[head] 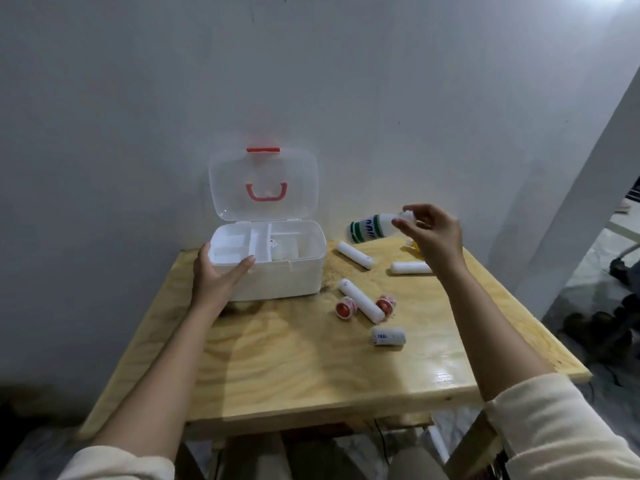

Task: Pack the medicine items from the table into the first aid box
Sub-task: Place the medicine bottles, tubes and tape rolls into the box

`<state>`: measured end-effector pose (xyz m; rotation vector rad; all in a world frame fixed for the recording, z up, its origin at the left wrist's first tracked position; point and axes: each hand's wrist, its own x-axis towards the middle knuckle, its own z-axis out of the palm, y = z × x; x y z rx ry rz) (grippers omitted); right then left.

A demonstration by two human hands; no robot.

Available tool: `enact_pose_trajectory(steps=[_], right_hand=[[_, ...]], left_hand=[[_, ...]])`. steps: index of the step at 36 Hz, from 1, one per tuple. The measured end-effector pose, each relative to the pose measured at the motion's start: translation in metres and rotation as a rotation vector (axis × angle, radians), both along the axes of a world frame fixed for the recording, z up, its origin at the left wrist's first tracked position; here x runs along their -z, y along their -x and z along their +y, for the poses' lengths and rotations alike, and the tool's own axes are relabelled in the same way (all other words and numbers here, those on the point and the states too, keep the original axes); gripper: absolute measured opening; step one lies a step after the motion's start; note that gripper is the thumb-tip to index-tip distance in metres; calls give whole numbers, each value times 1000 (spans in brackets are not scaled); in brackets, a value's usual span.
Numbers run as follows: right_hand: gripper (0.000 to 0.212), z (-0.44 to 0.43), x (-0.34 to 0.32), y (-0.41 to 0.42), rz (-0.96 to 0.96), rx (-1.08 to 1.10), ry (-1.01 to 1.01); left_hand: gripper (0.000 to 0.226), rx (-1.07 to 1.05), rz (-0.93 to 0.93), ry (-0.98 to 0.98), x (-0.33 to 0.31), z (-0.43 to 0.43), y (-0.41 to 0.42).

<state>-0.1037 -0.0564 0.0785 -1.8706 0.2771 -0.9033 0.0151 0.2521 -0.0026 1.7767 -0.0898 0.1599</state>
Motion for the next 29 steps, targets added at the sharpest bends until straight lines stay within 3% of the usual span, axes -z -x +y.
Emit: enact_pose_trajectory(steps=[4,10,15,21,29], right_hand=[[31,37,-27,-27,-2,-104,149],[33,76,-38,-66,149,-240,357],[33,99,-26,-85,280,-338,533],[37,114,-23,-96,264,-378,510],[35,123,-25,-104,307,-430,522]], left_hand=[[100,42,22,-34,-6,4,-4],[113,106,34,-128,-11,15,-21],[102,153,-40,-252,-24,14,-21],[115,174,-56,-446,-32,17,-24],[96,189,-87,-539,-40,10,-24]])
